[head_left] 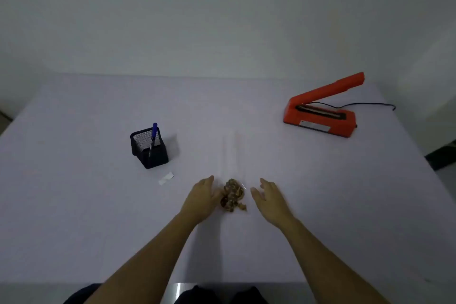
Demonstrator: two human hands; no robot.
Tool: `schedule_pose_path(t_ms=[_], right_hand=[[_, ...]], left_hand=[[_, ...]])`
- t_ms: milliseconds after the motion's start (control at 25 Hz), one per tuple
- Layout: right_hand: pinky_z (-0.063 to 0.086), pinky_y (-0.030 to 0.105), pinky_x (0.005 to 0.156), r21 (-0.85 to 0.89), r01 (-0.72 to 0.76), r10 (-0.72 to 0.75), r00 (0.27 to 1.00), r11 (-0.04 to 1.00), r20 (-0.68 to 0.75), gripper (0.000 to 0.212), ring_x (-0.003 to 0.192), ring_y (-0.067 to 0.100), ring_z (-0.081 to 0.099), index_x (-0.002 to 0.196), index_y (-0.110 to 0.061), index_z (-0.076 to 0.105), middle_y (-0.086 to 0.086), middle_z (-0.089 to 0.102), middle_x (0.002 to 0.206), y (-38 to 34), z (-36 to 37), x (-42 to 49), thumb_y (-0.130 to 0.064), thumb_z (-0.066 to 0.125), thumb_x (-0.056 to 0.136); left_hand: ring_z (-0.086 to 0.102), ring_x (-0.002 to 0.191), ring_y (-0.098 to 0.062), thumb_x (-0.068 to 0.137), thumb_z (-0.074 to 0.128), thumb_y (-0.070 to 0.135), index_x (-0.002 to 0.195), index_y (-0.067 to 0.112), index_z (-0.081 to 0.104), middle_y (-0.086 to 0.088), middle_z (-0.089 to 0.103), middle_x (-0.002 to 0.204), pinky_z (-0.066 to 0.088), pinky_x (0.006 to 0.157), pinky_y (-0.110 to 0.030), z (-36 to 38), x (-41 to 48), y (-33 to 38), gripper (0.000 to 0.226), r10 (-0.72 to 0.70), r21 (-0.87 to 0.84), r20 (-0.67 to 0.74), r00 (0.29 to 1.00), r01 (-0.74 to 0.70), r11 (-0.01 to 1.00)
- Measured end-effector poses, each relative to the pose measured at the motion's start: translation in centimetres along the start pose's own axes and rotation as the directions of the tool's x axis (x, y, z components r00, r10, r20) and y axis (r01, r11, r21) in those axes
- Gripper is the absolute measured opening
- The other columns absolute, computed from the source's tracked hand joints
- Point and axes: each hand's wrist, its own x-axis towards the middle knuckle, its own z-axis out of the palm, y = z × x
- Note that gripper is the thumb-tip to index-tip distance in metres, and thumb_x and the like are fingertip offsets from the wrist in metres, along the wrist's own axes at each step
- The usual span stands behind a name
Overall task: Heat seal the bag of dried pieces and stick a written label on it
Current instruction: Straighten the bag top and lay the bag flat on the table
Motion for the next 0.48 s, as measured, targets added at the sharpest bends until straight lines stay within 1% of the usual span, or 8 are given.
schedule_pose_path(t_ms=[40, 120, 200, 280, 320, 400, 440, 480], right_hand=[[0.035, 0.032, 0.105, 0.092, -0.038, 0.040, 0.999, 0.995, -0.021, 0.058, 0.127, 0.022, 0.043, 0.142, -0.008, 0.029, 0.012, 0.040, 0.142, 0.1, 0.4, 0.8, -0.037, 0.045, 0.095], [0.037, 0.026, 0.096, 0.199, -0.099, 0.103, 0.995, 0.975, -0.013, 0.054, 0.119, 0.021, 0.049, 0.139, -0.008, 0.035, 0.011, 0.049, 0.135, -0.2, 0.9, 2.0, -0.035, 0.049, 0.094], [0.037, 0.024, 0.092, 0.260, -0.130, 0.134, 0.991, 0.957, 0.003, 0.051, 0.116, 0.021, 0.052, 0.136, -0.008, 0.041, 0.009, 0.055, 0.128, -0.4, 1.6, 3.1, -0.034, 0.052, 0.092], [0.039, 0.025, 0.092, 0.314, -0.141, 0.146, 0.989, 0.939, 0.009, 0.046, 0.112, 0.021, 0.054, 0.130, -0.008, 0.048, 0.007, 0.058, 0.119, -0.5, 2.0, 3.8, -0.031, 0.056, 0.090], [0.041, 0.026, 0.091, 0.341, -0.138, 0.146, 0.989, 0.930, 0.000, 0.040, 0.107, 0.020, 0.056, 0.124, -0.009, 0.054, 0.005, 0.060, 0.112, -0.4, 2.1, 4.2, -0.029, 0.058, 0.089], [0.045, 0.024, 0.082, 0.403, -0.111, 0.123, 0.992, 0.909, -0.005, 0.020, 0.095, 0.019, 0.059, 0.103, -0.011, 0.065, 0.001, 0.065, 0.096, -0.2, 2.3, 4.4, -0.025, 0.060, 0.089], [0.047, 0.023, 0.078, 0.431, -0.100, 0.112, 0.994, 0.897, -0.001, 0.014, 0.091, 0.019, 0.061, 0.094, -0.013, 0.066, 0.000, 0.066, 0.090, -0.2, 2.3, 4.4, -0.023, 0.060, 0.089], [0.048, 0.024, 0.078, 0.455, -0.091, 0.104, 0.995, 0.886, -0.004, 0.011, 0.089, 0.018, 0.061, 0.088, -0.014, 0.066, -0.001, 0.067, 0.087, -0.4, 2.3, 4.2, -0.023, 0.060, 0.089]], left_hand=[[0.040, 0.130, -0.027, 0.096, 0.044, 0.032, 0.143, 0.006, 0.029, -0.015, 0.038, 0.146, 0.031, 0.109, -0.036, 0.6, 0.6, 0.1, 0.056, -0.042, -0.095, -0.052, 0.998, 0.037, 0.995], [0.052, 0.116, -0.026, 0.094, 0.049, 0.032, 0.140, 0.006, 0.036, -0.014, 0.051, 0.132, 0.041, 0.098, -0.033, 1.5, 1.4, 0.4, 0.054, -0.133, -0.277, -0.074, 0.988, 0.107, 0.955], [0.055, 0.110, -0.025, 0.093, 0.051, 0.034, 0.136, 0.007, 0.040, -0.012, 0.057, 0.123, 0.043, 0.096, -0.033, 2.4, 2.0, 0.8, 0.052, -0.212, -0.400, -0.055, 0.976, 0.173, 0.900], [0.056, 0.108, -0.024, 0.091, 0.055, 0.033, 0.130, 0.009, 0.048, -0.009, 0.059, 0.116, 0.044, 0.094, -0.033, 2.9, 2.6, 0.7, 0.046, -0.265, -0.456, -0.060, 0.962, 0.210, 0.865], [0.057, 0.104, -0.023, 0.090, 0.057, 0.031, 0.122, 0.010, 0.055, -0.006, 0.062, 0.110, 0.045, 0.092, -0.032, 2.8, 2.9, 0.5, 0.038, -0.286, -0.478, -0.080, 0.955, 0.215, 0.852], [0.061, 0.093, -0.021, 0.089, 0.060, 0.023, 0.101, 0.013, 0.065, -0.002, 0.066, 0.093, 0.050, 0.083, -0.030, 2.8, 3.0, 0.0, 0.017, -0.270, -0.553, -0.068, 0.960, 0.189, 0.811], [0.063, 0.089, -0.021, 0.088, 0.061, 0.020, 0.092, 0.014, 0.066, -0.001, 0.067, 0.088, 0.052, 0.081, -0.032, 2.7, 3.1, -0.3, 0.009, -0.249, -0.595, -0.051, 0.967, 0.171, 0.786], [0.064, 0.086, -0.022, 0.087, 0.062, 0.017, 0.086, 0.015, 0.066, -0.002, 0.067, 0.085, 0.054, 0.080, -0.035, 2.4, 2.9, -0.4, 0.005, -0.227, -0.625, -0.040, 0.973, 0.153, 0.766]])
